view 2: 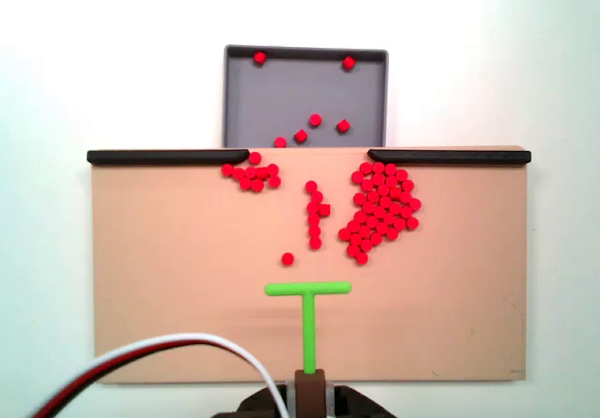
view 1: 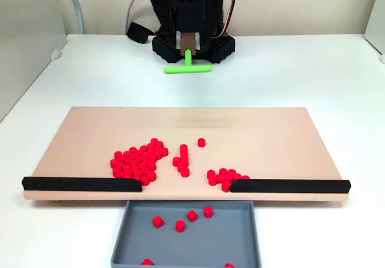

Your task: Gather the left side granules

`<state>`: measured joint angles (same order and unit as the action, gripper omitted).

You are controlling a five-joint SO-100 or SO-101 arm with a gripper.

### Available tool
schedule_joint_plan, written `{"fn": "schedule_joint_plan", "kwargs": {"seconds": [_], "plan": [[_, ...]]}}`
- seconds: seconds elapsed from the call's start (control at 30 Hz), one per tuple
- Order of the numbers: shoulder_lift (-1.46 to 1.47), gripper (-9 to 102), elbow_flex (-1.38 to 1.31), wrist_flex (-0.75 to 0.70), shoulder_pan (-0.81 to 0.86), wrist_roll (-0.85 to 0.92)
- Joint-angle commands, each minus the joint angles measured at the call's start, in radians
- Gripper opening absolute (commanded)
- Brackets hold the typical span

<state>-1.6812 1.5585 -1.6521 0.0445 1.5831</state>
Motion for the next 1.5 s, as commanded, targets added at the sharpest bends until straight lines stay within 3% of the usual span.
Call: {"fn": "schedule_joint_plan", "kwargs": {"seconds": [0.0, 1.0, 1.37, 1.47], "plan": [[-0.044, 0, -0.023, 0.000, -0.005, 0.029], [-0.043, 0, -0.023, 0.000, 0.011, 0.032], [-0.025, 0, -0.023, 0.000, -0.005, -0.025], [-0.021, 0, -0.021, 0.000, 0.003, -0.114]]}}
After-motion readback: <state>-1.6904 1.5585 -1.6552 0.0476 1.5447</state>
